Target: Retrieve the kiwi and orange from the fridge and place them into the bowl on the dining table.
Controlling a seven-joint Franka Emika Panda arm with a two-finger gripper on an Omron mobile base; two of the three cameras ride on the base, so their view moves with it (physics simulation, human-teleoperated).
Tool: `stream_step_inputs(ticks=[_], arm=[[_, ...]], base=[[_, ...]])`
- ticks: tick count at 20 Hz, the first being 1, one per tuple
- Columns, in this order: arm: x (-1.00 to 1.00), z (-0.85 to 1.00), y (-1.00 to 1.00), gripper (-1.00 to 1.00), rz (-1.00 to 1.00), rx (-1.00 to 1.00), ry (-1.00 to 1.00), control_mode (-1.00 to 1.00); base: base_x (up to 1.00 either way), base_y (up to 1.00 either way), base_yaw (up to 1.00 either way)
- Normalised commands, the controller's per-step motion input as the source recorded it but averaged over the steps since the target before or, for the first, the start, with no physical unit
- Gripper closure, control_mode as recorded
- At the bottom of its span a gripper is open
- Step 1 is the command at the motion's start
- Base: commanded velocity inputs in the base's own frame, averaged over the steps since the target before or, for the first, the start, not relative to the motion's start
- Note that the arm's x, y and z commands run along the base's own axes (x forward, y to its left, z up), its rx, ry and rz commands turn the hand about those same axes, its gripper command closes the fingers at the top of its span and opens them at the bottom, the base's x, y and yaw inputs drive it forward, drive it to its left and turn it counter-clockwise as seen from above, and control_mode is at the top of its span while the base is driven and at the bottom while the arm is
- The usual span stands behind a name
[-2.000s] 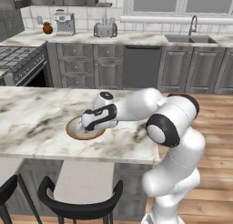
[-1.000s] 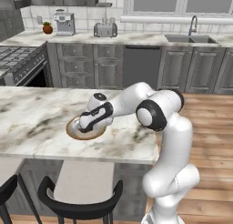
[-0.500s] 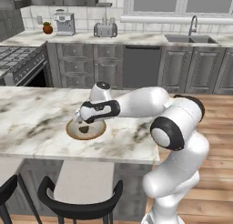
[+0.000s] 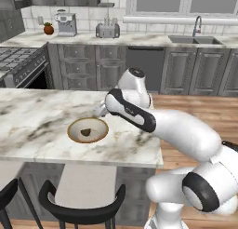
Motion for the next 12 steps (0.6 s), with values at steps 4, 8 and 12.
stream_step_inputs(ticks=[4,8,12], arm=[[-0.96,1.00,-0.71,-1.00,0.00,0.00,0.00,-1.00],[-0.99,0.97,-0.72,-1.00,0.00,0.00,-0.01,-1.00],[-1.00,0.62,-0.68,-1.00,0.00,0.00,-0.06,-1.00]], base=[[0.00,0.00,0.00],[0.00,0.00,0.00],[0.00,0.00,0.00]])
